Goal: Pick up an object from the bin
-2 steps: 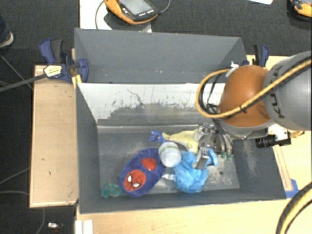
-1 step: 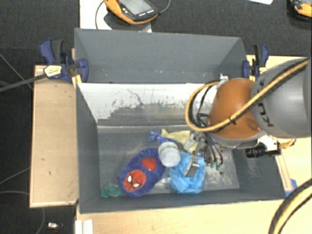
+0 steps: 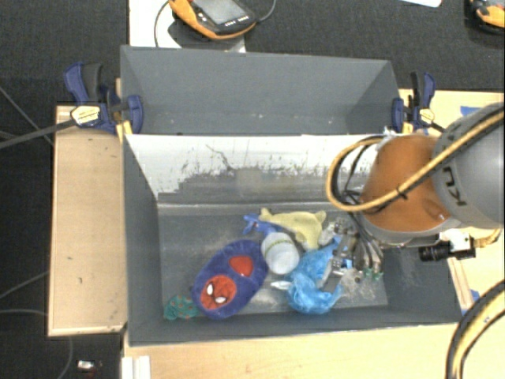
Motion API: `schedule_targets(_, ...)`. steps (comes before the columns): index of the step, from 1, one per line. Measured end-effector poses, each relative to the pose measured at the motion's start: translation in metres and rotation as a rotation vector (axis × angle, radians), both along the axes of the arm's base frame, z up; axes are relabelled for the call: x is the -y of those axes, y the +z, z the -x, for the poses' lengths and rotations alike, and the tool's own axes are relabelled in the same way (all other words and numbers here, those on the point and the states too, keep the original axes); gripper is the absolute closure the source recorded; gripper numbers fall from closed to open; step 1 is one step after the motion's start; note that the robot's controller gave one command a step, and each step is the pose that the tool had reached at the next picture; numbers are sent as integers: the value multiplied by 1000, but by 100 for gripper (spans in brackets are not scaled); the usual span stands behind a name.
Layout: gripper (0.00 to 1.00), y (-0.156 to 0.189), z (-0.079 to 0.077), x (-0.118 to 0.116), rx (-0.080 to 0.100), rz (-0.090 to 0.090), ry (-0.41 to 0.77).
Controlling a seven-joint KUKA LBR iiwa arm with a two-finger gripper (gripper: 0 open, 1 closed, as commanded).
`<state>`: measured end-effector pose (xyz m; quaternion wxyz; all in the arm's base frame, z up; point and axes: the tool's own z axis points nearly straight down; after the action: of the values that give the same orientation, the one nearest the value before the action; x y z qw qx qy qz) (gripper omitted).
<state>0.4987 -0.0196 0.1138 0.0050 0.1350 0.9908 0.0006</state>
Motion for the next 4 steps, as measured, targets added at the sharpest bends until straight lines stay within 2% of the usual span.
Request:
schedule_targets(1,100,16,10,-29,2,-5,9)
schedule_targets(2,100,16,10,-29,2,-5,8)
schedule_targets(3,100,140,7,-28,1,-5,-19)
schedule_targets(4,100,101,-13,-17,8,-4,14)
